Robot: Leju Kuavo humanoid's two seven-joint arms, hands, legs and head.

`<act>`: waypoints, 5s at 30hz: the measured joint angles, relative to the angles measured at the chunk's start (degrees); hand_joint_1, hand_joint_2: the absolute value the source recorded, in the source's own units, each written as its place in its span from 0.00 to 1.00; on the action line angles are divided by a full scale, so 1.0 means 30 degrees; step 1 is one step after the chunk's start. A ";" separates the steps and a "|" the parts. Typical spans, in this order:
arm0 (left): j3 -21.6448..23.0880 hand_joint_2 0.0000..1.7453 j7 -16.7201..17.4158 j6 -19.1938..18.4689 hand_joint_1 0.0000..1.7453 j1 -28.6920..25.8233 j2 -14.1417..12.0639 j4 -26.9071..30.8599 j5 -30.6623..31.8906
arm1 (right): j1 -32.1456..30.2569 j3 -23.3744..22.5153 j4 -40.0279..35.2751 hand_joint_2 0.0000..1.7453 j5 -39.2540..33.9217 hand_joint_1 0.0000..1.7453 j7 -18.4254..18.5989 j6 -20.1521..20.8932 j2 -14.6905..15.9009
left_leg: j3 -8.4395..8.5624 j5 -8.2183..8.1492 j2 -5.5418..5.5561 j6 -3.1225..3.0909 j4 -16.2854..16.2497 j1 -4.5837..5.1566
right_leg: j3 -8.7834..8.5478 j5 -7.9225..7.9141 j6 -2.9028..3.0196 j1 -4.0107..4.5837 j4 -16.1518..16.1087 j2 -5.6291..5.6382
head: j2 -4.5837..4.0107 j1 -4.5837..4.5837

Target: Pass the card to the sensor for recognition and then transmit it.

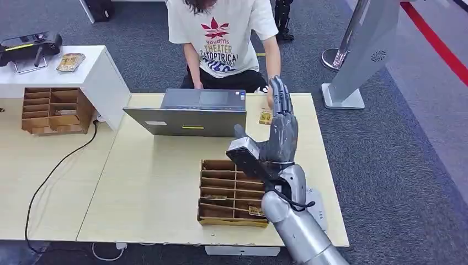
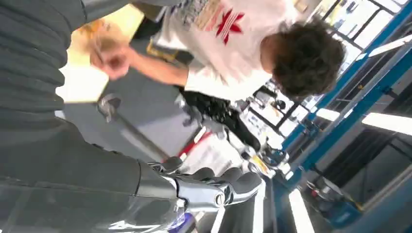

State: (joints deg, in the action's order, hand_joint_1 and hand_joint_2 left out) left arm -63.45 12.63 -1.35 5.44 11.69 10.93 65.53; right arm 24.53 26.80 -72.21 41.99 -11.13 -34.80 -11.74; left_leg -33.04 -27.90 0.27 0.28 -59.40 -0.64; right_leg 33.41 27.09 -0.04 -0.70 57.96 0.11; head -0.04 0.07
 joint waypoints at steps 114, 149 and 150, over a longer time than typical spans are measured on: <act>-0.2682 0.00 0.0001 0.1056 0.00 -0.0013 0.0087 0.0000 -0.2471 | -0.9142 0.5850 -0.4104 1.00 0.5965 0.53 0.2988 0.0394 0.7176 | -0.0011 -0.0019 -0.0004 -0.0004 0.0002 0.0001 | 0.0003 0.0009 -0.0008 0.0000 -0.0008 -0.0002 | 0.0000 0.0000; -0.2682 0.00 0.0030 0.0954 0.00 -0.0010 0.0087 0.0000 -0.1968 | -0.7836 0.3993 -0.3019 1.00 0.8202 0.44 0.3111 -0.0306 0.6666 | -0.0011 -0.0019 -0.0003 -0.0004 0.0002 0.0001 | 0.0002 0.0009 -0.0008 0.0000 -0.0007 -0.0002 | 0.0000 0.0000; -0.2682 0.00 0.0030 0.0954 0.00 -0.0010 0.0087 0.0000 -0.1982 | -0.7835 0.3993 -0.2997 1.00 0.8194 0.46 0.3111 -0.0277 0.6652 | -0.0012 -0.0019 -0.0003 -0.0004 0.0002 0.0001 | 0.0002 0.0009 -0.0008 0.0000 -0.0007 -0.0002 | 0.0000 0.0000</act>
State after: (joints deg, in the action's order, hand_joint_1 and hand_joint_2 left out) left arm -71.49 12.72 1.51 5.41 11.96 10.93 59.58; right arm 1.03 38.77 -81.20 66.58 -1.79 -35.63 8.22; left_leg -33.08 -27.95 0.26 0.27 -59.39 -0.64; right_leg 33.41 27.11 -0.07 -0.70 57.94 0.10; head -0.04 0.07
